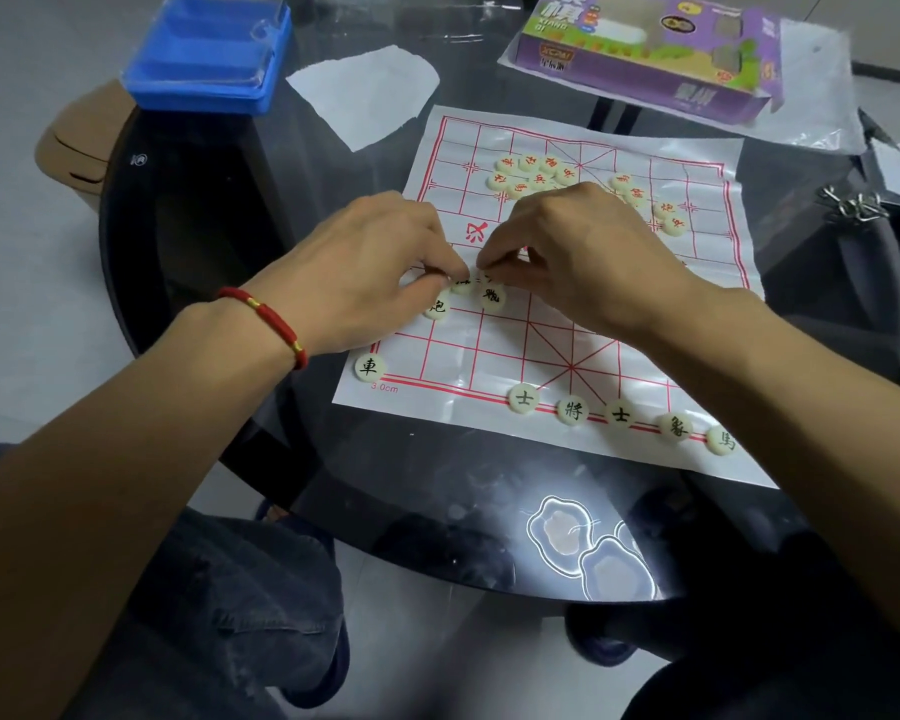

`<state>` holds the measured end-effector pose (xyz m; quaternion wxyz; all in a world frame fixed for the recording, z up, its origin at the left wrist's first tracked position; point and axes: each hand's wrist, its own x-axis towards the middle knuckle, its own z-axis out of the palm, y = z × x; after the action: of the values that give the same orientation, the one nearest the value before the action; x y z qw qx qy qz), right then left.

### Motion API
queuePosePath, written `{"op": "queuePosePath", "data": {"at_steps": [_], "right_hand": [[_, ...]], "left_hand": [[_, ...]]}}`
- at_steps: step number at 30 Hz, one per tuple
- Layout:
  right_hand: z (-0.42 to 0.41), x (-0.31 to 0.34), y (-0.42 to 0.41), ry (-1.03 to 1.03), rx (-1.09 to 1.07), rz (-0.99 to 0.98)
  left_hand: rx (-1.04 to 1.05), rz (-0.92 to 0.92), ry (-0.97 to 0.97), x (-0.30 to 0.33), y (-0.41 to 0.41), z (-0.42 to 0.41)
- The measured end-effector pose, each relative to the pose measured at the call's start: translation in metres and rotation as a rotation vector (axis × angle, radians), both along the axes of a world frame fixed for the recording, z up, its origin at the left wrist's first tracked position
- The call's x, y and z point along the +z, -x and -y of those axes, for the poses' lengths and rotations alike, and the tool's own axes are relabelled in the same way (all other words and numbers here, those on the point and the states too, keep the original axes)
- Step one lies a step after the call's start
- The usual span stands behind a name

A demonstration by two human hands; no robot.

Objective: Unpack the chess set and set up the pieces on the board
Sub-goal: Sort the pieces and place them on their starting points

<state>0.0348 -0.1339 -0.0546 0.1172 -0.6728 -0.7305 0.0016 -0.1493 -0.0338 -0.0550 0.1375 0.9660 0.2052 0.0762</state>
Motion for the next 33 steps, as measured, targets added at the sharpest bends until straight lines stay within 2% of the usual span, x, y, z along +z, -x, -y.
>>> {"op": "queuePosePath", "data": {"at_steps": [10,15,19,27,30,33], "right_hand": [[-0.004,-0.007,-0.003,-0.002,0.009,-0.038],[-0.002,-0.004,-0.004,-0.040,-0.006,-0.030],[-0.002,-0.001,0.002,-0.057,0.003,-0.069],[-0.005,-0.007,0.015,-0.010,0.005,0.011],[-0.004,0.001,0.015,-0.061,-0.001,-0.017],[-0.004,0.013,0.014,-0.148,0.009,-0.073]], "left_hand": [[0.008,-0.002,0.022,0.000,0.003,0.001],[0.110,0.058,0.077,0.003,0.006,0.000],[0.133,0.003,0.086,0.004,0.008,-0.003],[0.133,-0.017,0.111,0.004,0.013,-0.001],[0.185,0.034,0.145,0.005,0.013,0.001],[0.267,0.214,0.287,0.009,0.009,0.003]]}}
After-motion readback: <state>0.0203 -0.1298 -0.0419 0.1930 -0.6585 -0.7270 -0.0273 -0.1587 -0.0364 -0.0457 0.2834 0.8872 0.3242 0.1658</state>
